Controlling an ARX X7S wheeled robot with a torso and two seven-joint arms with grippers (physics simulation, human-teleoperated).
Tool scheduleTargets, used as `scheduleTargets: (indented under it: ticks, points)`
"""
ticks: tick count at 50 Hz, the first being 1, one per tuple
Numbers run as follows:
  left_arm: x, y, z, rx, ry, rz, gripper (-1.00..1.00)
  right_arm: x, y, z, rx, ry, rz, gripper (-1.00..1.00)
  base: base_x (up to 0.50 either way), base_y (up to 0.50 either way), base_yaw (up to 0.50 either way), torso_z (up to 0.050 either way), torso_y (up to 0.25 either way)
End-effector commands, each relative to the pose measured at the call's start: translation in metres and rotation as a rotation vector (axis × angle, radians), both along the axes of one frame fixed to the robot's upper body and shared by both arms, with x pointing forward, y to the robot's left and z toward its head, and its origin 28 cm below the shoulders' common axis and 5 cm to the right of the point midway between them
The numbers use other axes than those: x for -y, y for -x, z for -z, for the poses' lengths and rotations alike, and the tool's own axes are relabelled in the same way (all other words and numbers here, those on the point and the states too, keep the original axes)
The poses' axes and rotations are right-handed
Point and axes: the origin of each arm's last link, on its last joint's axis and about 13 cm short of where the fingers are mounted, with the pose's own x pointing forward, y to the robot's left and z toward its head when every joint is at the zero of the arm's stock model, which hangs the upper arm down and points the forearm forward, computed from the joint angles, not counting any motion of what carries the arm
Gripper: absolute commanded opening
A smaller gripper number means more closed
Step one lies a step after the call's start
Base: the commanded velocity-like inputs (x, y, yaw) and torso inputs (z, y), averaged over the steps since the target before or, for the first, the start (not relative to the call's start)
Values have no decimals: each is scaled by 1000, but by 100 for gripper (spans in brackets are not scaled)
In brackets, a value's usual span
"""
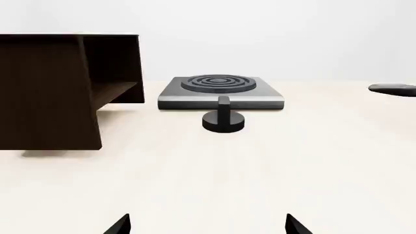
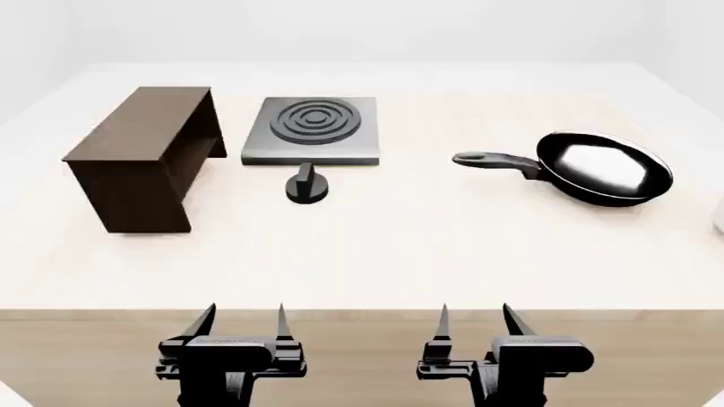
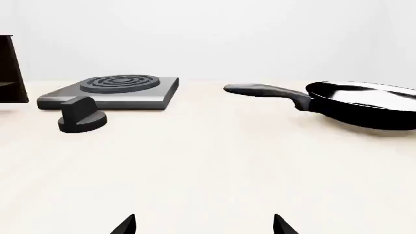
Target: Put the frying pan on top of the cabinet.
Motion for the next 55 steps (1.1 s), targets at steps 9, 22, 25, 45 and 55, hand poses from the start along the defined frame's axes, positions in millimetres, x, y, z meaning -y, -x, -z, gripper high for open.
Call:
scheduleTargets:
  ticks: [9,22,25,45,55]
  points:
    - [0,0,1,2,-3,-7,100,0,0,0,-16,-13,-8,100,0,-111,0,0,0]
    - [1,-1,3,-1,-26,-4,100,0,-2,1,-30,-4,-3,100,0,-500,0,0,0]
    - [1,-2,4,-4,-28,-4,100,1,-2,1,-31,-7,-2,100,0,-500,0,0,0]
    - [1,-3,5,-36,-10,5,100,3,-3,-2,-20,-17,66,100,0,-500,0,0,0]
    - [-8,-50,-164,274,29,-208,100,38,-22,-162,253,144,266,100,0,0,0,0,0]
